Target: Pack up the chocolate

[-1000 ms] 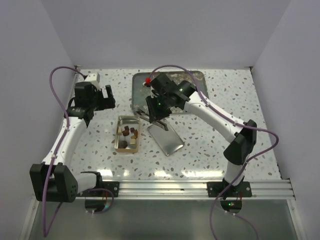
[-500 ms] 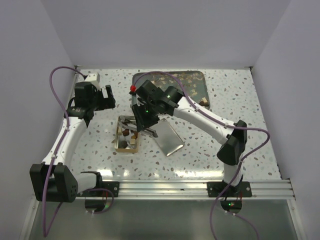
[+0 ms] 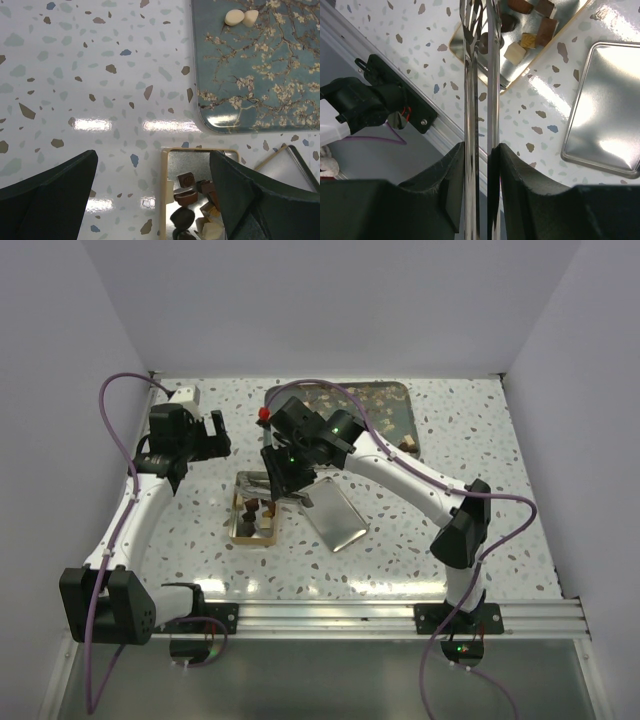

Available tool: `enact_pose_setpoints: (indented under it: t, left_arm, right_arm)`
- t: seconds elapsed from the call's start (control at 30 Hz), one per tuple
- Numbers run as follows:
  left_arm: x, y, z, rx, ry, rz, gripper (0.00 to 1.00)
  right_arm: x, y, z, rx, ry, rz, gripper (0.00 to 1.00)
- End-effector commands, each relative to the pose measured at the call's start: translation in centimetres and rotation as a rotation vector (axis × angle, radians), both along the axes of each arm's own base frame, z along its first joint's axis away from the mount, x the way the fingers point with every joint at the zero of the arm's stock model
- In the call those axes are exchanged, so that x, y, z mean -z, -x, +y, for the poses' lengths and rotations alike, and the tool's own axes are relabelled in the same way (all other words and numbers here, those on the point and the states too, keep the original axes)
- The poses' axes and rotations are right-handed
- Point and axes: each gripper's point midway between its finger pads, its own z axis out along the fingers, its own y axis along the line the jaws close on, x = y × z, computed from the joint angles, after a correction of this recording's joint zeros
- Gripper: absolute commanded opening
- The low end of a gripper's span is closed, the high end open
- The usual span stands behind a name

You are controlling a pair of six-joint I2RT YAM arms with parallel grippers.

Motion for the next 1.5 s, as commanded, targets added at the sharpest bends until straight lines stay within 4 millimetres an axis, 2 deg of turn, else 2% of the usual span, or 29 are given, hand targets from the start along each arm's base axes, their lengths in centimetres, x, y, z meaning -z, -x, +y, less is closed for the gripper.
enact_pose_setpoints:
  t: [0.0, 0.17, 0.33, 0.37, 0.4, 0.43, 0.47, 0.53, 0.57, 0.63, 0.67, 0.73, 0.77, 0.93, 1.07, 1.17, 1.3, 1.47]
  left_arm:
    - [-1.5, -0.5, 0.1, -0.001, 0.009, -0.041, 1.00]
    - [-2.7, -0.4, 0.5, -0.015, -0.010, -0.053, 1.00]
    - [-2.8, -0.2, 0.5, -0.015, -0.010, -0.053, 1.00]
    - [-2.8, -0.2, 0.5, -0.015, -0.010, -0.053, 1.00]
    - [-2.8, -0.2, 0.5, -0.013, -0.009, -0.053, 1.00]
    - [-2.9, -0.2, 0.4, -0.014, -0.006, -0.056, 1.00]
    - [-2.9, -0.2, 0.4, -0.012, -0.007, -0.057, 1.00]
    - [-2.9, -0.2, 0.4, -0.011, -0.002, -0.059, 1.00]
    - [-2.8, -0.2, 0.3, -0.010, 0.001, -0.058, 1.00]
    - [-2.6, -0.1, 0.1, -0.002, 0.009, -0.055, 1.00]
    - [-2.5, -0.1, -0.1, 0.003, 0.015, -0.056, 1.00]
    - [-2.5, -0.1, -0.1, 0.006, 0.019, -0.054, 1.00]
    - [-2.5, -0.1, -0.1, 0.005, 0.018, -0.054, 1.00]
    - [-2.4, 0.1, 0.0, 0.002, 0.013, -0.056, 1.00]
    - [-2.3, 0.1, 0.0, 0.001, 0.013, -0.056, 1.00]
    - [-2.2, 0.1, 0.0, 0.000, 0.014, -0.055, 1.00]
    - [-2.1, 0.1, 0.0, 0.002, 0.013, -0.052, 1.00]
    - [-2.1, 0.2, 0.0, 0.005, 0.009, -0.055, 1.00]
  right_arm:
    - [-2.1, 0.3, 0.4, -0.009, -0.064, -0.020, 0.35]
    - [-1.5, -1.1, -0.5, 0.011, -0.050, -0.032, 0.35]
    - [-3.0, -4.4, -3.4, 0.092, -0.067, -0.073, 0.35]
    - [-3.2, -5.6, -4.7, 0.130, -0.070, -0.078, 0.35]
    - [-3.0, -6.2, -5.5, 0.150, -0.065, -0.076, 0.35]
    - [-3.5, -6.8, -6.4, 0.169, -0.075, -0.094, 0.35]
    - [-3.7, -7.9, -7.7, 0.208, -0.072, -0.101, 0.34]
    - [-3.2, -8.9, -9.5, 0.246, -0.049, -0.109, 0.34]
    - [-3.8, -9.8, -11.1, 0.284, -0.053, -0.124, 0.34]
    - [-3.1, -10.6, -13.0, 0.324, -0.034, -0.122, 0.34]
    - [-2.7, -11.1, -14.7, 0.365, -0.022, -0.119, 0.34]
    - [-2.3, -11.7, -16.5, 0.400, -0.007, -0.125, 0.34]
    - [-1.7, -11.8, -18.0, 0.433, 0.011, -0.115, 0.34]
    - [0.4, -12.1, -22.3, 0.523, 0.066, -0.093, 0.35]
    - [1.9, -11.9, -23.9, 0.572, 0.104, -0.067, 0.36]
    - [2.9, -11.6, -24.2, 0.594, 0.115, -0.052, 0.37]
    - [3.4, -12.0, -24.5, 0.633, 0.126, -0.055, 0.39]
    - [3.1, -12.5, -24.8, 0.652, 0.128, -0.080, 0.39]
